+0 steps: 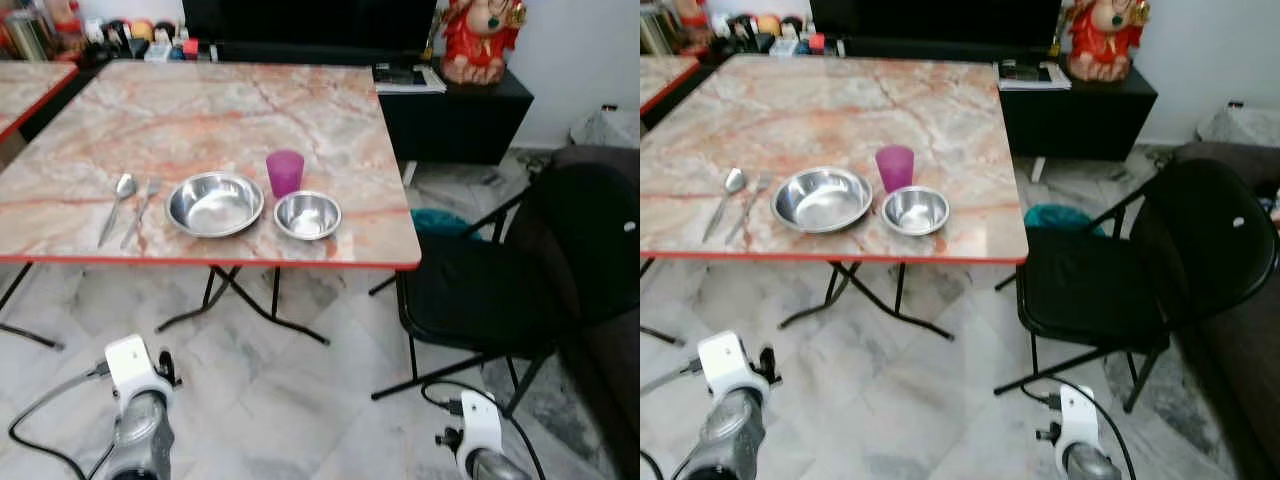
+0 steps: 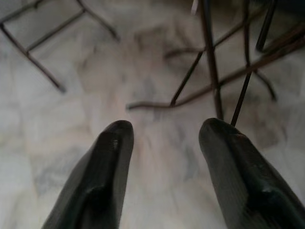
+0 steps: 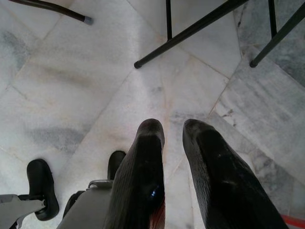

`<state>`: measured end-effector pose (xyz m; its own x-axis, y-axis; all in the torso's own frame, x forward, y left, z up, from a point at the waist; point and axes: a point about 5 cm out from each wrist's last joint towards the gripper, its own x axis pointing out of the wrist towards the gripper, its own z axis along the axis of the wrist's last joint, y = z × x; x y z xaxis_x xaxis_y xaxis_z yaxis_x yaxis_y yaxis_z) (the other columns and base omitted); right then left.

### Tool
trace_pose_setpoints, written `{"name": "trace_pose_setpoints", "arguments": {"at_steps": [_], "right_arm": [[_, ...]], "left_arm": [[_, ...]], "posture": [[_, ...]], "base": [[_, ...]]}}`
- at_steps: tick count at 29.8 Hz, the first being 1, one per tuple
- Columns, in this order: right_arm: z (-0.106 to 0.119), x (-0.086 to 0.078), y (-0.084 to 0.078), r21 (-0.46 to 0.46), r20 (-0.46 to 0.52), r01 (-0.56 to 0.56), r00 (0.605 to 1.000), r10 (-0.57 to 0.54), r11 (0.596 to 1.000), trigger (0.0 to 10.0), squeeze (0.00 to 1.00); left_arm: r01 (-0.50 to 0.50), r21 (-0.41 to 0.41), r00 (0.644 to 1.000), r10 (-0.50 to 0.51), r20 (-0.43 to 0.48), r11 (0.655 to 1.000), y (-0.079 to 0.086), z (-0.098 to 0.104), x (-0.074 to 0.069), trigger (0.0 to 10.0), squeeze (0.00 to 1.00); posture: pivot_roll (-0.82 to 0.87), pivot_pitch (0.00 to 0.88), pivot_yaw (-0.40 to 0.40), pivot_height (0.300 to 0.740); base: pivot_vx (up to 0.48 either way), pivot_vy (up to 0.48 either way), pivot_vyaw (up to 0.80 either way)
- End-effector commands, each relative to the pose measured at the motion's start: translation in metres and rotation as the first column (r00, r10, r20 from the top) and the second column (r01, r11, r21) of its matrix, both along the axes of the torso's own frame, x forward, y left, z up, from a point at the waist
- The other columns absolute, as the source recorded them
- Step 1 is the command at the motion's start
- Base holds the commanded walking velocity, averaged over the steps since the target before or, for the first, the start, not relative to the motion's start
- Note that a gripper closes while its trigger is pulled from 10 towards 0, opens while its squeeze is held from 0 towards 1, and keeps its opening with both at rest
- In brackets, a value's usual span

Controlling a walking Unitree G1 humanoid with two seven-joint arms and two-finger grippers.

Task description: Setting the table

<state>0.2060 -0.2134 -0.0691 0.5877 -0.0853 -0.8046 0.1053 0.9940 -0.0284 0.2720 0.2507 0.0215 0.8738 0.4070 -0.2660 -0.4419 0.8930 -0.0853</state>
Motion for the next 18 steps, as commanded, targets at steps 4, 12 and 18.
{"name": "trace_pose_setpoints", "arguments": {"at_steps": [4, 12, 18], "right_arm": [[-0.001, -0.003, -0.003, -0.008, -0.011, -0.007, 1.000, 0.007, 1.000, 10.0, 0.00], [-0.001, -0.004, -0.004, -0.012, -0.014, -0.012, 1.000, 0.012, 1.000, 10.0, 0.00], [-0.001, -0.004, -0.004, -0.010, -0.013, -0.014, 1.000, 0.014, 1.000, 10.0, 0.00]], "left_arm": [[-0.007, -0.013, 0.998, 0.008, 0.063, 1.000, -0.003, 0.014, 0.000, 10.0, 1.00], [0.088, 0.110, 0.946, -0.118, 0.301, 0.990, -0.026, 0.083, 0.030, 10.0, 1.00], [0.168, 0.094, 0.909, -0.191, 0.371, 0.981, -0.039, 0.115, 0.055, 10.0, 0.00]], "posture": [[0.02, 0.081, -0.064, 0.736], [0.03, 0.072, -0.065, 0.736], [0.02, 0.064, -0.062, 0.736]], "base": [[0.000, 0.000, 0.00], [0.000, 0.000, 0.00], [0.000, 0.000, 0.00]]}}
